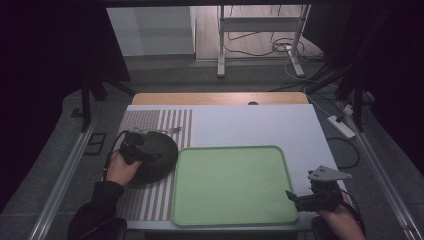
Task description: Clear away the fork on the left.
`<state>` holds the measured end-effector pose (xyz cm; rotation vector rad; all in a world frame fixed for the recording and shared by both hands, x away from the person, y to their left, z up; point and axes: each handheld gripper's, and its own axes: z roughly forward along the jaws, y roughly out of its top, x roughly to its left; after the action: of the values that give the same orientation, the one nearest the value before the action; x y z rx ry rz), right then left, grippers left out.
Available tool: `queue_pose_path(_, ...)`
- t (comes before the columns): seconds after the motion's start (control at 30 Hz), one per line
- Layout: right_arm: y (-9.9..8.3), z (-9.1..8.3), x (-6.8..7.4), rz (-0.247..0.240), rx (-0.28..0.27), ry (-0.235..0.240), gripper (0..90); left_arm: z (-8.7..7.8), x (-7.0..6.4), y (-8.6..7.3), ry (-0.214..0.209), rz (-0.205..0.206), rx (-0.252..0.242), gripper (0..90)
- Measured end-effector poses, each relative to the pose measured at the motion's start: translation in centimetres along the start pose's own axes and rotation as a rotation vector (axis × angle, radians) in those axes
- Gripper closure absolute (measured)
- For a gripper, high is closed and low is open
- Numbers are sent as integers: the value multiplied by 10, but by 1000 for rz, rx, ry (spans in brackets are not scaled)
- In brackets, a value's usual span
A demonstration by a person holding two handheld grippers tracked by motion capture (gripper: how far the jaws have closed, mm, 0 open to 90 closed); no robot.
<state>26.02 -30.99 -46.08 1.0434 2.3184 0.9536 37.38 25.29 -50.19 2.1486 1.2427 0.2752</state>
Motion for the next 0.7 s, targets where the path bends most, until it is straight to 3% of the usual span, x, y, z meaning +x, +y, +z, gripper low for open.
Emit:
queue_pose_path(0.33, 0, 0, 0, -7, 5, 3, 0, 10, 24, 19, 47, -19, -3, 0)
queue_pose_path(0.57, 0, 1, 1, -21, 14, 7, 0, 21, 39, 32, 52, -28, 22, 0)
queue_pose_path(0.7, 0, 2, 2, -25, 14, 8, 0, 27, 48, 40, 63, -55, 17, 0)
